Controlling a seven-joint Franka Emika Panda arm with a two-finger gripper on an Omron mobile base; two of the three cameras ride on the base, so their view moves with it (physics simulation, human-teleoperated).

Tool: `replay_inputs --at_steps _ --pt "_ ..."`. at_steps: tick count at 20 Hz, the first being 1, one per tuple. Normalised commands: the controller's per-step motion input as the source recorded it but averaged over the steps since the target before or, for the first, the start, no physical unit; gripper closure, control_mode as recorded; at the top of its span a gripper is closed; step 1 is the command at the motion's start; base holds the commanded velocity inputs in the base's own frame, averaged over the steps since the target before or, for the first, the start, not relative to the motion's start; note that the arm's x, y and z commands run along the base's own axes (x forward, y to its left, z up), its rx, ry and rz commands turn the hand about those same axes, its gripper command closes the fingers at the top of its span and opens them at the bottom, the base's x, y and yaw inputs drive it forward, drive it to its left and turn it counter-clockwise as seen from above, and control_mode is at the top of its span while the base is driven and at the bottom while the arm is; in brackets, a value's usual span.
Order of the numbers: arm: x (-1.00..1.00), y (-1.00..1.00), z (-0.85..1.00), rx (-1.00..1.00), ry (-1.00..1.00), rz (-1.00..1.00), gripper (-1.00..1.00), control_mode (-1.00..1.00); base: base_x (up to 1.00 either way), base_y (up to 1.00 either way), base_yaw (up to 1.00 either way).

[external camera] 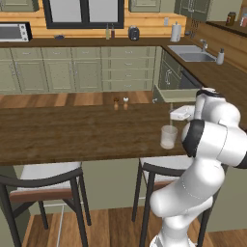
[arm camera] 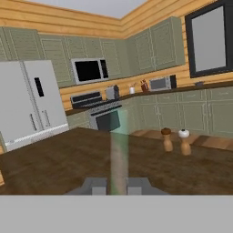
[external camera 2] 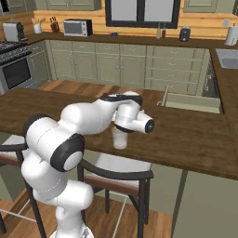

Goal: Take a straw from the drawer in front and place it inside the glass cup on the dining counter.

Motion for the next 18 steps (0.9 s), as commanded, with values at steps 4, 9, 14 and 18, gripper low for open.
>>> replay_inputs --at_steps 4,9,14,18 --pt "0.05 0.0 -0.29 0.0 0.0 0.0 1.0 -1.0 0.0 0.0 0.0" --pt "0.17 0.0 -0.31 0.0 0.0 0.0 1.0 -1.0 0.0 0.0 0.0" --pt "0.15 -0.02 -0.13 0.0 0.0 0.0 1.0 -1.0 0.0 0.0 0.0" --pt "0.08 0.0 -0.01 0.0 -0.01 0.0 1.0 -1.0 0.0 0.0 0.0"
